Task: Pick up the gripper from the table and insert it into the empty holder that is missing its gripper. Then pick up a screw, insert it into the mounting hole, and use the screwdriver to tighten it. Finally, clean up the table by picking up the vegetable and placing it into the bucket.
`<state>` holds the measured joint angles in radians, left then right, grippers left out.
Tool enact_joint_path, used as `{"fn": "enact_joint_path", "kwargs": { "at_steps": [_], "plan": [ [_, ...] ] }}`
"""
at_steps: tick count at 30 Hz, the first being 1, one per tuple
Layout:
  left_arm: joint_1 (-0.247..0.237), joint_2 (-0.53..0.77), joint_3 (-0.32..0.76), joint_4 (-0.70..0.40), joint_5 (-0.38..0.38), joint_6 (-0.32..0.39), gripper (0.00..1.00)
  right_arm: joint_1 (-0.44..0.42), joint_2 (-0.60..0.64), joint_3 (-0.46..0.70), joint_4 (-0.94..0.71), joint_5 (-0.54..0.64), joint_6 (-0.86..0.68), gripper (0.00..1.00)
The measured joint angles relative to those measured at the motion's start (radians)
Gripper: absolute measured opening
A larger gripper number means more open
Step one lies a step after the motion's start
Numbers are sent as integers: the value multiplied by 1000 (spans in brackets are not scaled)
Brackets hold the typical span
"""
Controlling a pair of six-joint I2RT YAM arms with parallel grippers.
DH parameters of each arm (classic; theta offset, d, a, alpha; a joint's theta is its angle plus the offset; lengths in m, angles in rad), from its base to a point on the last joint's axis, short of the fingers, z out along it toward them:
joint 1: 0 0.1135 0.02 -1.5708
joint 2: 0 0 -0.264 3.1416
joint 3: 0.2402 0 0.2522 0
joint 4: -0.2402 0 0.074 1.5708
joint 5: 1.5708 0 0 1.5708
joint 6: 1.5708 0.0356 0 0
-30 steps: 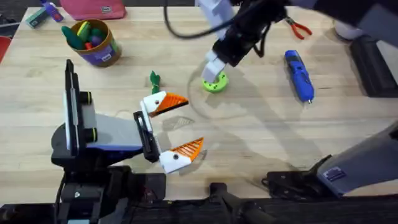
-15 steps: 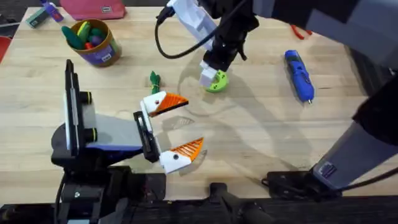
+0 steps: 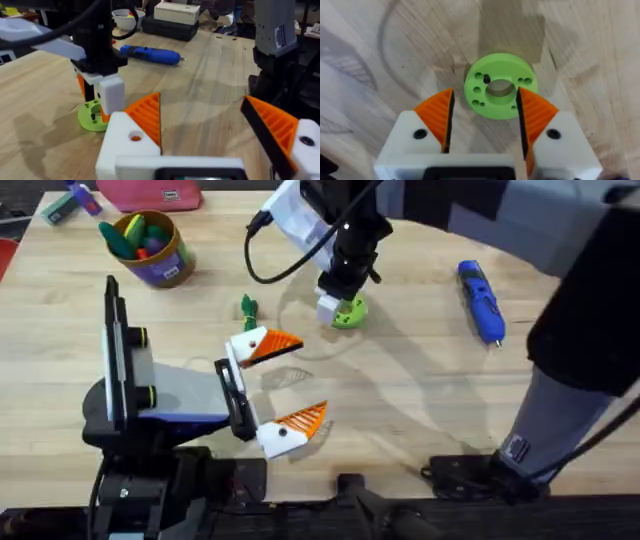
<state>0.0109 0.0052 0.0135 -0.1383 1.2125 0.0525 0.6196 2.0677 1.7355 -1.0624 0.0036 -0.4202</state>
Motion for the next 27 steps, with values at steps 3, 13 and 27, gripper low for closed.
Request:
{"fn": "enact_joint_path", "kwargs": {
  "at_steps": [3,13,27],
  "plan": [
    [0,0,0,0,0,0,985,5,21,0,12,0,0,625],
    [0,0,0,0,0,0,986,22,34,0,49,0,0,543],
    [0,0,0,0,0,0,985,21,34,0,44,0,0,455]
  ]
}}
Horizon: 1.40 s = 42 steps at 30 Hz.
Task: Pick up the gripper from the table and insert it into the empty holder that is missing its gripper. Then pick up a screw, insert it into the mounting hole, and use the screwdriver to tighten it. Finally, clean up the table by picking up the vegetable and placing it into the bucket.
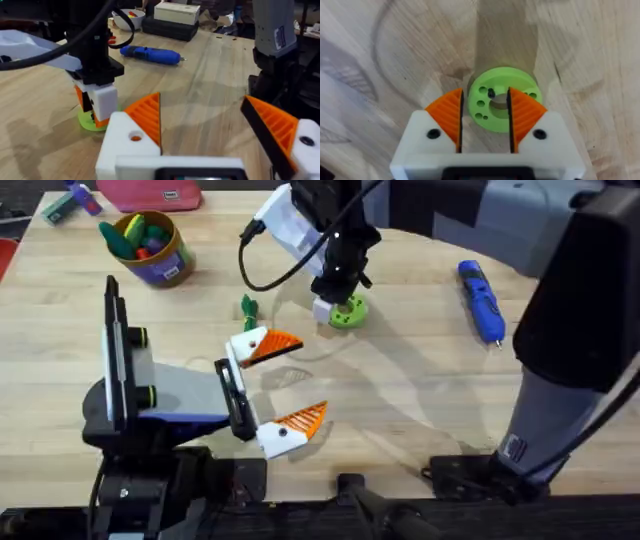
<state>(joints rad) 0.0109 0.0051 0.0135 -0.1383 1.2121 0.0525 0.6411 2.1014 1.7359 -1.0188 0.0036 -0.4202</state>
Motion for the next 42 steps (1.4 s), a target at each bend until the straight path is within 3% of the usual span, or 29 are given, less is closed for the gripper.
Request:
{"fn": "enact_joint_path", "kwargs": {
  "at_steps": [9,18,22,30,42],
  "plan": [
    [0,0,0,0,0,0,985,0,0,0,-2,11,0,315],
    [0,0,0,0,0,0,985,0,0,0,-2,19,0,303],
    [0,0,0,0,0,0,987,0,9,1,-2,22,0,215],
    [0,0,0,0,0,0,986,6,21,4,-1,30,0,196],
    [0,0,0,0,0,0,986,10,21,4,10,42,0,8]
  ]
}}
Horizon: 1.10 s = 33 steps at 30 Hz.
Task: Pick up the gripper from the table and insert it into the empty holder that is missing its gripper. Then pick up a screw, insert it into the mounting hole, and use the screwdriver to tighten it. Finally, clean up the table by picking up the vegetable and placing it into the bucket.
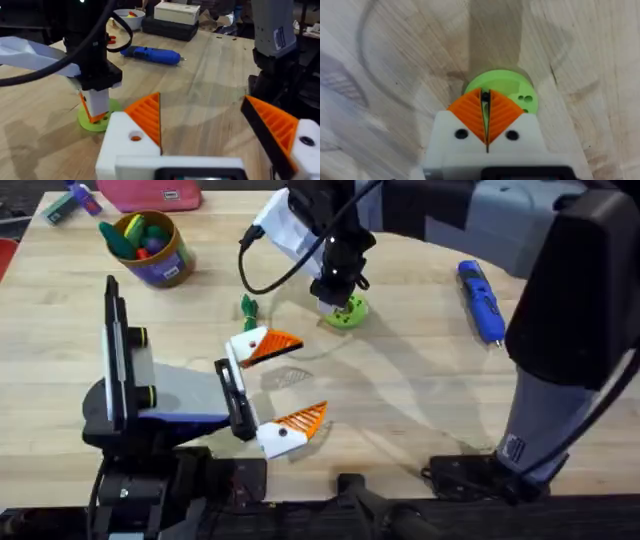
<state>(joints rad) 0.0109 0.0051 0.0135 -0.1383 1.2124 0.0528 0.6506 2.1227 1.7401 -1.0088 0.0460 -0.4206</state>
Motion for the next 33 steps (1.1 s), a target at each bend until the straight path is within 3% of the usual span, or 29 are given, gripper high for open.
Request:
{"fn": "enact_joint_path", "kwargs": {
  "at_steps": [21,33],
  "plan": [
    [0,0,0,0,0,0,985,0,-8,27,-26,0,5,6],
    [0,0,0,0,0,0,985,-9,-254,56,-55,-2,34,6]
  ]
}}
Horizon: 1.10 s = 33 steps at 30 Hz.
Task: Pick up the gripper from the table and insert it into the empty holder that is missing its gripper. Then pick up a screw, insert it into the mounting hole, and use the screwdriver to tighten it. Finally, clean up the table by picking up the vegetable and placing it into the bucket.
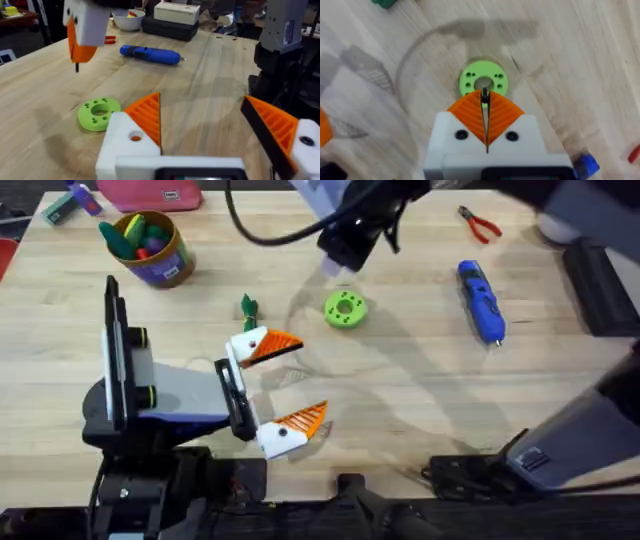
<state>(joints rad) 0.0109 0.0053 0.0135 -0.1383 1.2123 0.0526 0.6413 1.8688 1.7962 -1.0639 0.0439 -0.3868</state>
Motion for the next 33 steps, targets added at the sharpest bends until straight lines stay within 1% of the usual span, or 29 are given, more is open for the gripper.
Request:
{"fn": "enact_joint_path", "kwargs": {
  "at_steps": [5,10,13,16,25,33],
  "plan": [
    [0,0,0,0,0,0,985,-7,-37,54,-124,0,18,6],
    [0,0,0,0,0,0,986,-4,-37,186,-245,-5,41,6],
    [0,0,0,0,0,0,986,15,-37,253,-292,-7,50,6],
    [0,0,0,0,0,0,985,58,-40,292,-326,-7,55,6],
    [0,0,0,0,0,0,985,225,-41,309,-348,-8,58,6],
    [0,0,0,0,0,0,985,310,-41,309,-348,-10,44,6]
  ]
}}
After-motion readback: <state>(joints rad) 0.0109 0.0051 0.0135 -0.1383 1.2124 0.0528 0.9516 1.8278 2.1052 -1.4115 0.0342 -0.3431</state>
